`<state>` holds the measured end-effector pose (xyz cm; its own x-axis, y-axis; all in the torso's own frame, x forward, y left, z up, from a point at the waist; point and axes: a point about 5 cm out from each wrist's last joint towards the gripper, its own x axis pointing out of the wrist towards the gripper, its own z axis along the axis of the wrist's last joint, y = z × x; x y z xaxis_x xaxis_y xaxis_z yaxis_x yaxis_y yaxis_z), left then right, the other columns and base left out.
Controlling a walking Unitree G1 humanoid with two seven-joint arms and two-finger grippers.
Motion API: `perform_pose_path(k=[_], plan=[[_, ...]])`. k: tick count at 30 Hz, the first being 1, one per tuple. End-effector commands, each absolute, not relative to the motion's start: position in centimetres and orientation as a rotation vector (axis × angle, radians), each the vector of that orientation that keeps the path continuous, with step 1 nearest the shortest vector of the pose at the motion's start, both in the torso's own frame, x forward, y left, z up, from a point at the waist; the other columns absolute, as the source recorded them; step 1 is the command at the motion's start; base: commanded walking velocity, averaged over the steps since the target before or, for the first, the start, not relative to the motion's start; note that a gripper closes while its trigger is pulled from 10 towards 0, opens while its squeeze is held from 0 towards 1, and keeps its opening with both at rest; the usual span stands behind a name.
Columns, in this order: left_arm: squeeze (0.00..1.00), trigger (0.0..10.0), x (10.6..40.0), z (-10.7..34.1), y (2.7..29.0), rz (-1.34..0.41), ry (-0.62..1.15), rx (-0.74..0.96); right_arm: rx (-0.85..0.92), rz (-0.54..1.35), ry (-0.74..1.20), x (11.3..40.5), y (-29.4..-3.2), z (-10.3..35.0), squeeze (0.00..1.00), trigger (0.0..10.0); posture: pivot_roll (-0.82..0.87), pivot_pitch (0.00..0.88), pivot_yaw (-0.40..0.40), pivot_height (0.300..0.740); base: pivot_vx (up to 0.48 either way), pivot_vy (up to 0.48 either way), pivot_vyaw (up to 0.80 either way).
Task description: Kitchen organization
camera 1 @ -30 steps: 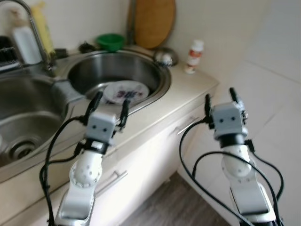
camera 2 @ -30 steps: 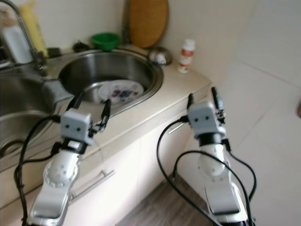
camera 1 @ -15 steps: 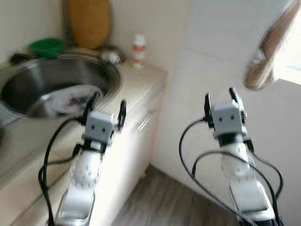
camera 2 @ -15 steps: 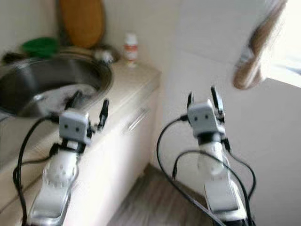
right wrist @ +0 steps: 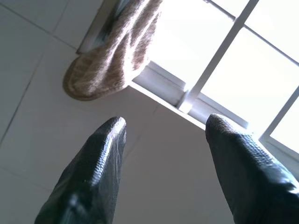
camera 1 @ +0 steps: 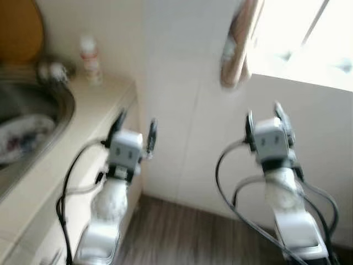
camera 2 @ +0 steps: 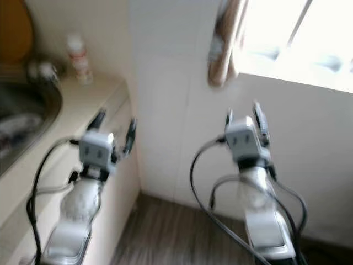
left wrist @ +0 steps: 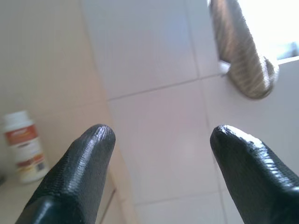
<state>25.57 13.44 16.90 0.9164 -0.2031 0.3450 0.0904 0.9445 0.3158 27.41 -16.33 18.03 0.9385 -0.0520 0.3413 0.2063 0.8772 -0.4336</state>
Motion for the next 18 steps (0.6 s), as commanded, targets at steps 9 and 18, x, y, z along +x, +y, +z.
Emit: perform_pose_path(k=[9, 18], plan=[[0.0, 10.0, 25.5, 16.71, 13.63, -0.144, -0.366, 0.313, -0.558, -0.119, -0.353, 27.38, -15.61, 18.0, 0.0, 10.0, 0.05, 0.0, -0.07, 0.74, 0.0, -0.165, 0.0], [0.0, 10.0, 25.57, 16.69, 13.54, -0.147, -0.364, 0.312, -0.57, -0.125, -0.342, 27.48, -15.66, 17.83, 0.0, 10.0, 0.05, 0.0, -0.066, 0.74, 0.0, -0.48, 0.0]])
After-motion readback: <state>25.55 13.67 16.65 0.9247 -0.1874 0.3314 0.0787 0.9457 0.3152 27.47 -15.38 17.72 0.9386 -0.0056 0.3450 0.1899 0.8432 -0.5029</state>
